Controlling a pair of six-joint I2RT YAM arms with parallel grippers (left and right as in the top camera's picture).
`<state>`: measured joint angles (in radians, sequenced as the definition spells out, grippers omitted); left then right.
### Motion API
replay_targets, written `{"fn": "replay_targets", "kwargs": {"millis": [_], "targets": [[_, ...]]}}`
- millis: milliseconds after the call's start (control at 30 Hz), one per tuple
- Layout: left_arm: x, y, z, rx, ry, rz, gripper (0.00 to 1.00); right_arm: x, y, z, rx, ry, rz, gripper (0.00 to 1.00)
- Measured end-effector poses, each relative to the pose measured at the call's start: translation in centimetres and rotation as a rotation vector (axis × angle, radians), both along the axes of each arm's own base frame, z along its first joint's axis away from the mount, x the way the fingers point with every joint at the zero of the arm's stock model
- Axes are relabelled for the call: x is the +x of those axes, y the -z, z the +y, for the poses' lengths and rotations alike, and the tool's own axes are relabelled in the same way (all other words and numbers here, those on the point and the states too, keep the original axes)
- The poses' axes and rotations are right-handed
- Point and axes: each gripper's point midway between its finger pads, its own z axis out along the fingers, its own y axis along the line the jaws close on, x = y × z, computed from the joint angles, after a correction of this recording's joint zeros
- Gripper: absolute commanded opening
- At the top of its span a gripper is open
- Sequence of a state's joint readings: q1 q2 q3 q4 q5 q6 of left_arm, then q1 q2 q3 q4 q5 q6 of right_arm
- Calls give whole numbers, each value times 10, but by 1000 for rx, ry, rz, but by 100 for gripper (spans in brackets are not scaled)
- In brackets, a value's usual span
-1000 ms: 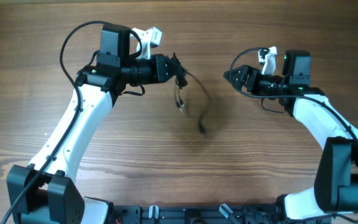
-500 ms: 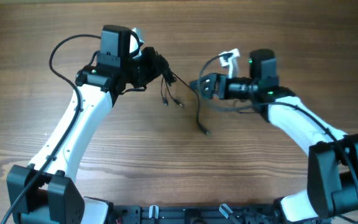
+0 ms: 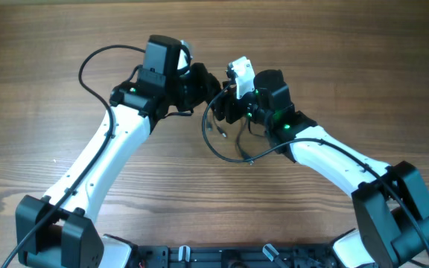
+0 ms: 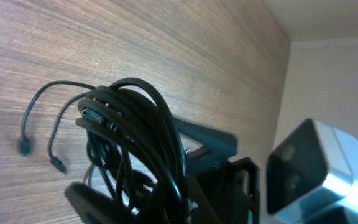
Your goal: Untangle cables
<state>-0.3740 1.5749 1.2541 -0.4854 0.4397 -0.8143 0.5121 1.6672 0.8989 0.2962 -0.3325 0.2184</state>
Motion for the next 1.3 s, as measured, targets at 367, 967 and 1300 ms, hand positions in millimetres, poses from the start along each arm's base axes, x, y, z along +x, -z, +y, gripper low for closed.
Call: {"fn": "replay_targets", "kwargs": {"millis": [367, 967, 1300], "targets": [[27, -4, 59, 13, -25, -72, 72, -1, 2, -12, 151, 46, 202, 7], [-39, -10, 13, 43, 727, -482, 55, -65, -49, -24, 480, -467, 455, 12], [-36, -11, 9, 44, 750, -524, 15, -81, -51, -10, 481, -529, 483, 13]]}}
